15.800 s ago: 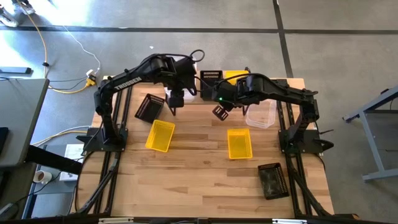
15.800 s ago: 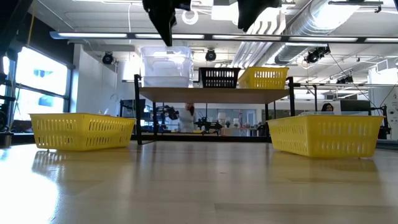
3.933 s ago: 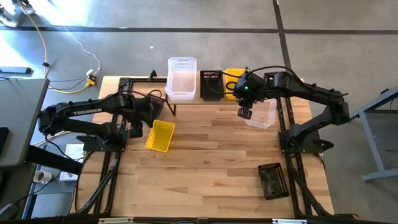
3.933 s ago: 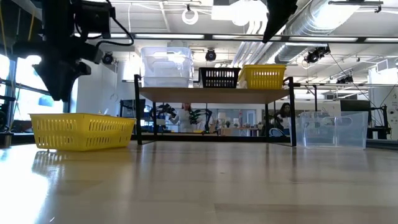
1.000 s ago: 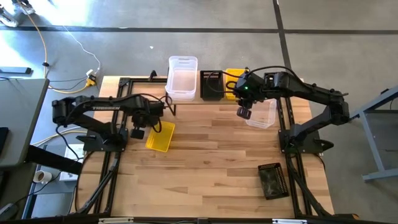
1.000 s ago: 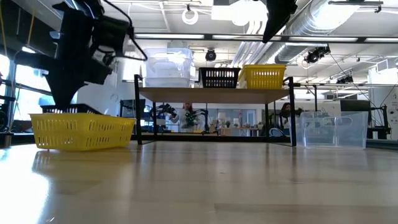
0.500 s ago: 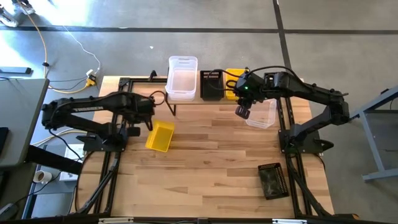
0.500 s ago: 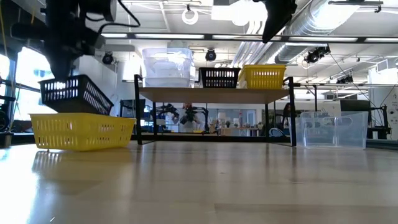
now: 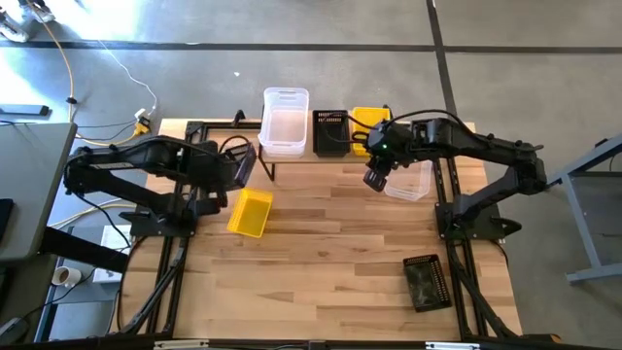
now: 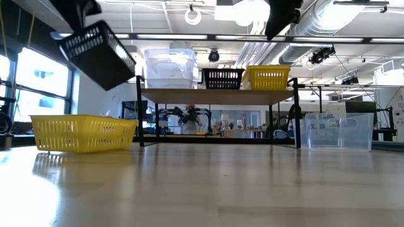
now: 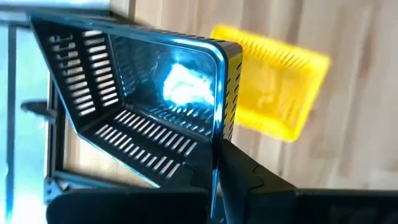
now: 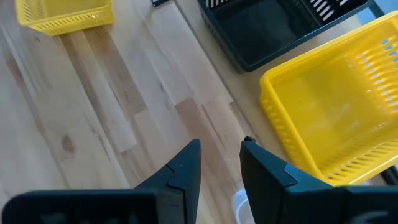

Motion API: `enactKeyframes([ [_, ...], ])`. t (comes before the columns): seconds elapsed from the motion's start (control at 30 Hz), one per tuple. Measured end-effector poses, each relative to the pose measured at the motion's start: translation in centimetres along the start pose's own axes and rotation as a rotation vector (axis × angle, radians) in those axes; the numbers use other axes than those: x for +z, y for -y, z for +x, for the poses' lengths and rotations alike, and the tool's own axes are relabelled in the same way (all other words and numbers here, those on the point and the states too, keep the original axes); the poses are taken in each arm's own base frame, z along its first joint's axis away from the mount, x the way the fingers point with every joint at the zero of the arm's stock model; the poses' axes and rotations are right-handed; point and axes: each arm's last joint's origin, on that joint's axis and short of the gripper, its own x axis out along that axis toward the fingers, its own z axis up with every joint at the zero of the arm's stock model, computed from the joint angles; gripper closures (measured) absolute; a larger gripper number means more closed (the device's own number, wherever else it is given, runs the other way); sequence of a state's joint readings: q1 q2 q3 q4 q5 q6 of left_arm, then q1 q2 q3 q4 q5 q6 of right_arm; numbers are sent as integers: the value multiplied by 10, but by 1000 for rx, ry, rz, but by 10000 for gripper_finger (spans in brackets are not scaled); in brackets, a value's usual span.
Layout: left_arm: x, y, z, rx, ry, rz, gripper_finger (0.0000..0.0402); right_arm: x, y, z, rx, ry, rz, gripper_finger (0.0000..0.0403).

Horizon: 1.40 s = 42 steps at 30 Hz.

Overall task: Stack baskets on shelf by color
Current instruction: Stack the top black bin on top of the black bin

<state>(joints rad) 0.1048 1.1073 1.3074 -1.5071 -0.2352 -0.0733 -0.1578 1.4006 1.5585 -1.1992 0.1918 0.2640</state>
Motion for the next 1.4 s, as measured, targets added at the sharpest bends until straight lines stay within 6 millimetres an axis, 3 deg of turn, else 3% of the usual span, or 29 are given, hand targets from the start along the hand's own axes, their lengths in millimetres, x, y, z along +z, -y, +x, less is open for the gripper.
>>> enactKeyframes([
  [0.27, 5, 18, -31, -93, 133, -16, 401, -2, -11, -2, 25, 8, 43, 304],
  [0.47, 6, 36, -37, -198, 177, -39, 401, -3, -18, -4, 45, 19, 39, 304],
  [0.7, 29, 63, -35, -243, 287, -22, 401, -1, -22, -4, 62, 50, 37, 304],
  [0.97, 55, 88, -5, -115, 214, -42, 401, 0, -22, -4, 64, 55, 59, 304],
  [1.4, 96, 128, 66, 112, 92, 93, 401, 6, -24, -4, 94, 108, 217, 304],
])
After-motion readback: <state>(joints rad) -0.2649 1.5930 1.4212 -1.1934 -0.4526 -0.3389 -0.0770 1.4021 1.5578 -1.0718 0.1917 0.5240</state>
